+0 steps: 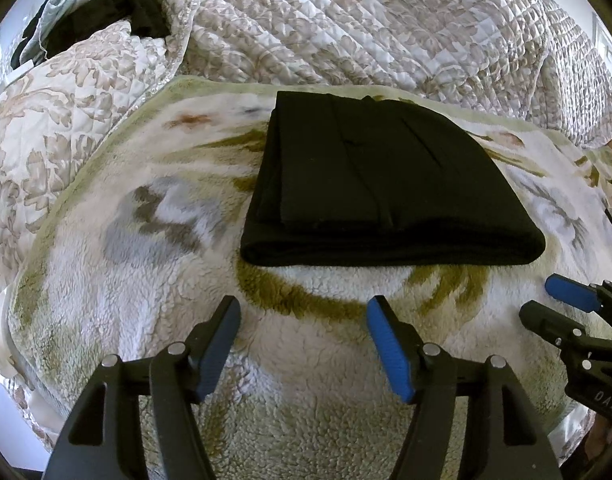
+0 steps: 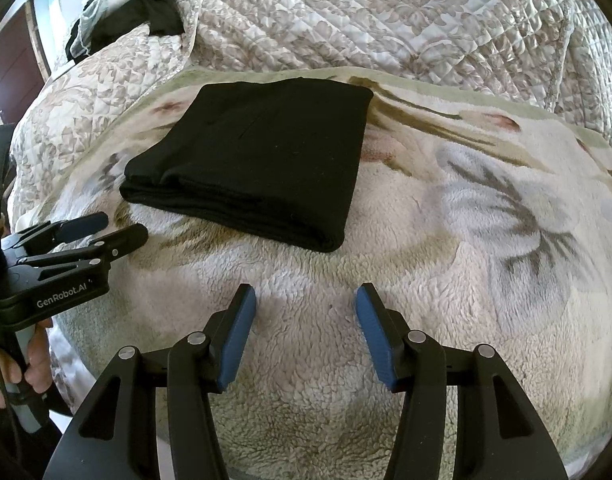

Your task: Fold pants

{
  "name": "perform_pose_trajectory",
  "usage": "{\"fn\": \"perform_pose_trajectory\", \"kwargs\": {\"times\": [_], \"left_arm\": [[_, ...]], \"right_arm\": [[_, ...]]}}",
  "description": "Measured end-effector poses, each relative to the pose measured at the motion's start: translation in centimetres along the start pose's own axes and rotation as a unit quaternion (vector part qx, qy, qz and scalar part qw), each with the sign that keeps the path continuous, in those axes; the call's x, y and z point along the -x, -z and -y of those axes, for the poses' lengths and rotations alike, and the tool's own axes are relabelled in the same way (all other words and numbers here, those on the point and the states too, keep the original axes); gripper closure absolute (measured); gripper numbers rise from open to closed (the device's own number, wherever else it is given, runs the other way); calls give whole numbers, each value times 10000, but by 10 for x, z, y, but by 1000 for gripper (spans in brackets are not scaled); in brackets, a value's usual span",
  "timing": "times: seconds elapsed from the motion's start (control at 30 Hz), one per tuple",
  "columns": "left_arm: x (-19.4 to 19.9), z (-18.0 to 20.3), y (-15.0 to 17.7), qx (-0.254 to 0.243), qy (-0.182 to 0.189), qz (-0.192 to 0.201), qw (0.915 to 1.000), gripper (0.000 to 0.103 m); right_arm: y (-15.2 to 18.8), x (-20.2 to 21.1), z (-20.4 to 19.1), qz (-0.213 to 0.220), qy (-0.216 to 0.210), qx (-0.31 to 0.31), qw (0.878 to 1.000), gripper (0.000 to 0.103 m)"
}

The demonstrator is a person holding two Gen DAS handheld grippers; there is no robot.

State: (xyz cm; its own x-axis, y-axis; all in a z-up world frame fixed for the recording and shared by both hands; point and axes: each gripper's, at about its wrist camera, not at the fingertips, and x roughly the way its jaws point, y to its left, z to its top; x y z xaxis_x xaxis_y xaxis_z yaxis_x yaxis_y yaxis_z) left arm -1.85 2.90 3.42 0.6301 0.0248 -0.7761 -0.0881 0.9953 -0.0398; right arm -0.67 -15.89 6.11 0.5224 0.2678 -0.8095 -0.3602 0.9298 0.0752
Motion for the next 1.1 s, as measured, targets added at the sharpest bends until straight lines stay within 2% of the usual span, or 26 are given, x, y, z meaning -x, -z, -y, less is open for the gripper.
{"fn": "perform_pose_trajectory", "kwargs": {"times": [1.1], "left_arm": [[-1,1,1,-28,-25,18,10000,32]], "right_arm": [[1,-1,0,-4,19,40,10000,50]]}}
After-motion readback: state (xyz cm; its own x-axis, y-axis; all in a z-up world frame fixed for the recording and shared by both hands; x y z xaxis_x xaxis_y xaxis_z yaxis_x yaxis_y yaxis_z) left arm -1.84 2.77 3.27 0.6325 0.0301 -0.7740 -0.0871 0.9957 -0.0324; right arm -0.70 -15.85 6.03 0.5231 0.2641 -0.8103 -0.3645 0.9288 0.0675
